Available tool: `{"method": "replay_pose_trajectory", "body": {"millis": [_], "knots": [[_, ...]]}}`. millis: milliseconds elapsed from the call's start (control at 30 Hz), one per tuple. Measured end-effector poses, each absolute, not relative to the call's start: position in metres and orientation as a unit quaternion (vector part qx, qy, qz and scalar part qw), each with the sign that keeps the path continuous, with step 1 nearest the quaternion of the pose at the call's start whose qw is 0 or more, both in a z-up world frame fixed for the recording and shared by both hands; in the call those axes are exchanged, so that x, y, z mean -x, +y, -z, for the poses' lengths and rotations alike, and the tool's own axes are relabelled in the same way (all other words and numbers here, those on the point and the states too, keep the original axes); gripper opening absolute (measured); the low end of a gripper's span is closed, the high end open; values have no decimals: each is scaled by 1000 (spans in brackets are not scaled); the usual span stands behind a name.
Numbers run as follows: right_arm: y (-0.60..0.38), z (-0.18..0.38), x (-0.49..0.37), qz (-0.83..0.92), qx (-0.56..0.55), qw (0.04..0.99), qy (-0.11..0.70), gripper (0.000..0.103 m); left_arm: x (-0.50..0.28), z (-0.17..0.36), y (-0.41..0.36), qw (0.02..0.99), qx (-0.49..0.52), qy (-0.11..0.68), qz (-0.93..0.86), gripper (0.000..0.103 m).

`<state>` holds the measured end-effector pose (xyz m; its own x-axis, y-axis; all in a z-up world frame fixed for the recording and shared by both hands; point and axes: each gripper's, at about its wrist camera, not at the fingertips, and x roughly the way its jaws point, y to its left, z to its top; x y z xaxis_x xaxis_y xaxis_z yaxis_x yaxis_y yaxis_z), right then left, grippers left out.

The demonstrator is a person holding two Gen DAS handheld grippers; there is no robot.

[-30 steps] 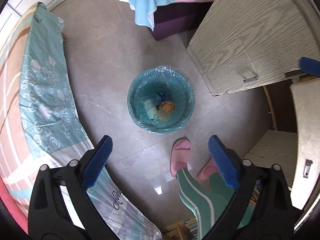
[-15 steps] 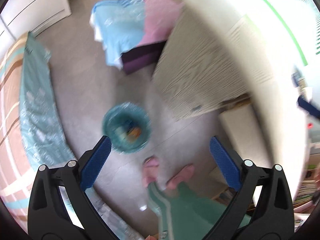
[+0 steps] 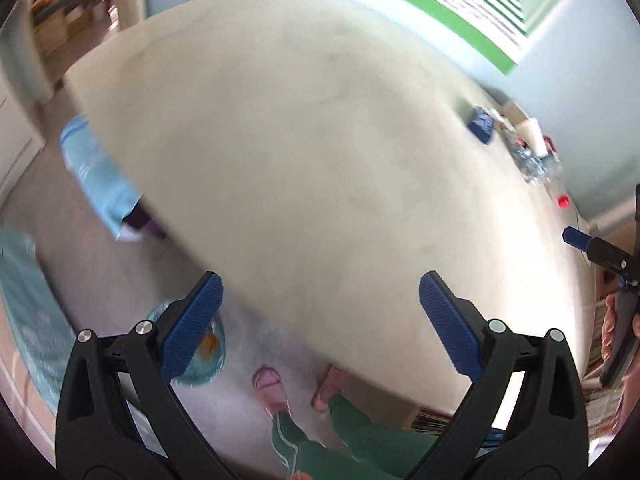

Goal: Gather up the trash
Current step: 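Swing both open tools back up over the table, then grasp the blue gum box with the left tool while the right tool grasps the stacked candy tubes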

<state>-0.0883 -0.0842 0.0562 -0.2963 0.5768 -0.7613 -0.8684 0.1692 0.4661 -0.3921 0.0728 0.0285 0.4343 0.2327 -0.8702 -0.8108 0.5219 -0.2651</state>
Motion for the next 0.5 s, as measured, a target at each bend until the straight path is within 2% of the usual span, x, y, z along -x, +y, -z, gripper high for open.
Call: {"method": "replay_pose_trajectory", "body": {"millis": [300,500], "knots": [[-133,-54,-15,-553,156,673,466,97,235,-50,52,831,226,439,-257,96],[-136,-46,-61,-550,151,674,470,97,154,-44,58,835,192,468,-218,96]]}}
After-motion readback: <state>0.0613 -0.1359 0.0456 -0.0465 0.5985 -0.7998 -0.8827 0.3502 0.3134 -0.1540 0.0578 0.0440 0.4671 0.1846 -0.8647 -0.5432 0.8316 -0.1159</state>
